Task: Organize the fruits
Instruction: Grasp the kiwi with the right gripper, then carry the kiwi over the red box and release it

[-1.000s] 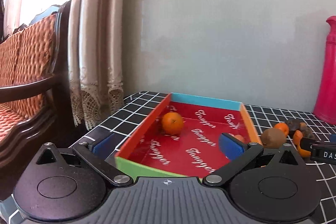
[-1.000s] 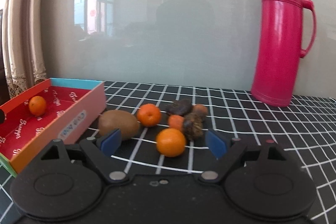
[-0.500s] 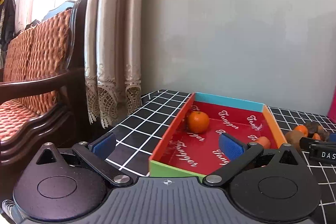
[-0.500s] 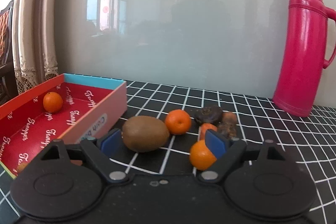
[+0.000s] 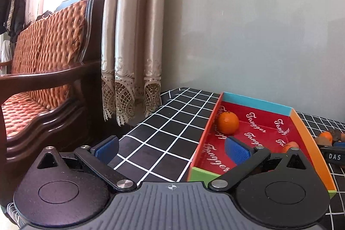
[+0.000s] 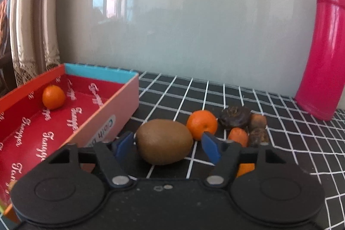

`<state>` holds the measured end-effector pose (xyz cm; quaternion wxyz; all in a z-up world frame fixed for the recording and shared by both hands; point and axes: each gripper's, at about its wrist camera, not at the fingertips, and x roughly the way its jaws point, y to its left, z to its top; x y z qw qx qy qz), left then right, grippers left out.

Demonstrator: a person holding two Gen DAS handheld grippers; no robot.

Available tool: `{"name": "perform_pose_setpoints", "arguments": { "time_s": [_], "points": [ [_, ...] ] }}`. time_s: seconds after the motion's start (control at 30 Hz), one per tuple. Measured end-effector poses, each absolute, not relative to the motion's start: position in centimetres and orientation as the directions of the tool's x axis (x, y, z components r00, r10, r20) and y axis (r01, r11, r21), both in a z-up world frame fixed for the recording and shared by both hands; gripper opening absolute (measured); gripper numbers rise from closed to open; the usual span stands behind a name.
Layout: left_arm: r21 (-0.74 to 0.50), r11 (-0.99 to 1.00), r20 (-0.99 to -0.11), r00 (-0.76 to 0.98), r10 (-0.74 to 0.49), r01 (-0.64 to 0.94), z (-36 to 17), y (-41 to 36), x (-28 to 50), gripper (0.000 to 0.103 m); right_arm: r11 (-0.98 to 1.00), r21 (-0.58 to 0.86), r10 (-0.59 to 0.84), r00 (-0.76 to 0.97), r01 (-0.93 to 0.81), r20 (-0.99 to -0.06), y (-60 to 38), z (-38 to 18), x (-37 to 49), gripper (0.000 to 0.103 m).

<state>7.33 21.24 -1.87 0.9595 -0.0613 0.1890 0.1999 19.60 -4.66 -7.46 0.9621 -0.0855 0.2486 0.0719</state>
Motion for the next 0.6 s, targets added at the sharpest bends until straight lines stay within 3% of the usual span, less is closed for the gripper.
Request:
{"name": "perform_pose_setpoints", "arguments": {
  "time_s": [0.13,0.6],
  "points": [
    [-0.055,0.91,-0.391,0.847,0.36,-0.412,-1.88,21.66,7.32,0.103,0.97,-0.136,0.108,0.859,-0.2,-0.5,-4.28,-7.63,19.79,0.059],
    [-0.058,0.91,-0.403,0.843,0.355,-0.411,-1.8,21.89,7.35,0.103,0.971,-0.142,0.097,0.864,-0.19,-0.493,-4.23,-7.26,18.8,0.059]
  ]
}}
